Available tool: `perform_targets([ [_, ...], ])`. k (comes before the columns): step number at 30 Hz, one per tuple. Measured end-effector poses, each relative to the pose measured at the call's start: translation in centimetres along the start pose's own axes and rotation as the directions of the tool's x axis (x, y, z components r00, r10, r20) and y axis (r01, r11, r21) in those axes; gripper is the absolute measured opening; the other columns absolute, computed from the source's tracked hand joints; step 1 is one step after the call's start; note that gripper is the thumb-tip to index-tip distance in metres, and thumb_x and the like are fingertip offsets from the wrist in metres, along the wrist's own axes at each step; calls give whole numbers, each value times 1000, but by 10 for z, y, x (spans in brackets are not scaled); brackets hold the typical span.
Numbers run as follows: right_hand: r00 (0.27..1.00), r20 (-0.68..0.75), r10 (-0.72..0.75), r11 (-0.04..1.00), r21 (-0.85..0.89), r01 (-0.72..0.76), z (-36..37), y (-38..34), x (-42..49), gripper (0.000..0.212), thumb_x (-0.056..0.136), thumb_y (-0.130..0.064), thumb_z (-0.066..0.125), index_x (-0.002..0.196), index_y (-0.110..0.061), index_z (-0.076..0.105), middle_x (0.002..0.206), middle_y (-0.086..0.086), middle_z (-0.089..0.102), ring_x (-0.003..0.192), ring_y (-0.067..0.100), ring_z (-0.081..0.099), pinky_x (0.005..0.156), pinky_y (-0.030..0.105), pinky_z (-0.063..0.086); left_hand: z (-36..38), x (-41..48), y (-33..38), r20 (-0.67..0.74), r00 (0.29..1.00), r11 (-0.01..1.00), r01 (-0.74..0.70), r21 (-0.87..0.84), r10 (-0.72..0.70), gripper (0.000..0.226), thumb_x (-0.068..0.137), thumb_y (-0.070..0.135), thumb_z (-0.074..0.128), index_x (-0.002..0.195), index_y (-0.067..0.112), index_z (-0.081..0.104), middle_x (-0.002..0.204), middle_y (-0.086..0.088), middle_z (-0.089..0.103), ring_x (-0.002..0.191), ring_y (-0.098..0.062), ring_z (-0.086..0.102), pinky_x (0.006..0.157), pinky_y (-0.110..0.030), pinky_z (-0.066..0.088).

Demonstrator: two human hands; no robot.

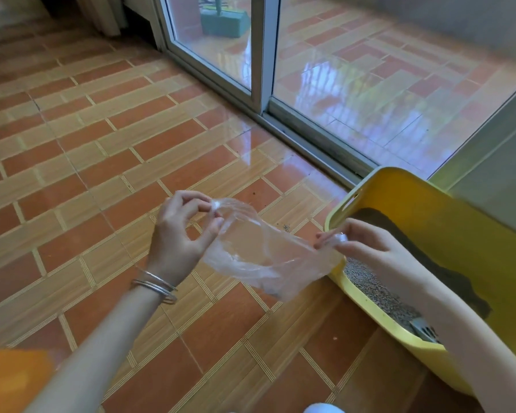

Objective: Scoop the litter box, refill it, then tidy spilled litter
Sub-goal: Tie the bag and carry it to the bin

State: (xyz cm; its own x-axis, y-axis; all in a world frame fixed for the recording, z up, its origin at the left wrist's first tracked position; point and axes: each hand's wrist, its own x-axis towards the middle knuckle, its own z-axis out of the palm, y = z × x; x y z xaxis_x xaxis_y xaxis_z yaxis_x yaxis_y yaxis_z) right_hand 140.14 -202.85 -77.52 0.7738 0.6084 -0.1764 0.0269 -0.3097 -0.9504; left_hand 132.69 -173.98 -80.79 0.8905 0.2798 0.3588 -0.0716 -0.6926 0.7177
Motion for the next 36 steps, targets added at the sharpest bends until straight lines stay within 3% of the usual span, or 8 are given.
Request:
perform_targets([
  [6,988,-151,33,894,447,38,21,7,26,11,78,-15,49,80,-4,50,73,8,65,93,27,65,80,38,47,24,1,24,164,985,942,104,-319,-54,24,79,45,56,87,23,60,117,13,59,111,-4,53,93,-17,41],
  [11,967,-249,-49,925,353,137,32,16,31,10,80,-18,54,88,-12,56,75,2,62,72,21,56,73,38,45,42,1,31,326,945,776,192,-601,19,10,84,32,56,90,25,59,88,-11,68,93,-32,64,87,-48,50],
  [15,968,-225,-113,966,203,160,38,37,31,29,85,-23,59,113,-18,58,82,2,63,69,16,59,75,25,49,68,-6,25,315,948,735,239,-634,-37,14,85,34,57,90,22,61,59,-1,55,58,-28,58,76,-57,50],
  [18,960,-270,-79,959,243,147,45,46,31,26,90,-11,56,114,-20,60,72,2,58,62,16,57,64,17,47,82,-14,22,383,921,753,303,-585,-73,14,90,34,57,93,21,63,53,9,45,45,-8,41,47,-30,42],
  [20,957,-284,-59,972,200,119,49,50,32,31,93,-6,50,117,-22,60,68,-4,55,52,13,46,51,19,43,88,-18,19,445,890,757,359,-546,-100,18,94,33,49,100,23,63,54,11,44,49,-4,39,48,-17,34],
  [27,980,-195,-24,999,33,31,55,66,37,26,95,-9,48,109,-28,60,79,3,63,48,9,51,46,15,36,94,-28,19,449,886,809,345,-477,-113,39,98,7,39,113,34,63,58,11,48,55,-2,44,59,-14,39],
  [31,960,-278,-28,987,143,71,62,77,35,5,93,-9,52,93,-13,50,76,10,67,46,16,52,45,13,35,97,-35,16,437,881,698,430,-573,-185,31,95,7,46,103,26,69,49,8,38,42,-10,42,56,-25,47],
  [36,967,-251,-51,990,117,82,65,81,34,16,90,-2,55,90,-8,41,62,6,66,45,16,55,48,9,35,98,-33,17,548,803,514,581,-631,-235,35,81,23,55,114,21,46,43,6,37,39,-7,35,39,-13,32],
])
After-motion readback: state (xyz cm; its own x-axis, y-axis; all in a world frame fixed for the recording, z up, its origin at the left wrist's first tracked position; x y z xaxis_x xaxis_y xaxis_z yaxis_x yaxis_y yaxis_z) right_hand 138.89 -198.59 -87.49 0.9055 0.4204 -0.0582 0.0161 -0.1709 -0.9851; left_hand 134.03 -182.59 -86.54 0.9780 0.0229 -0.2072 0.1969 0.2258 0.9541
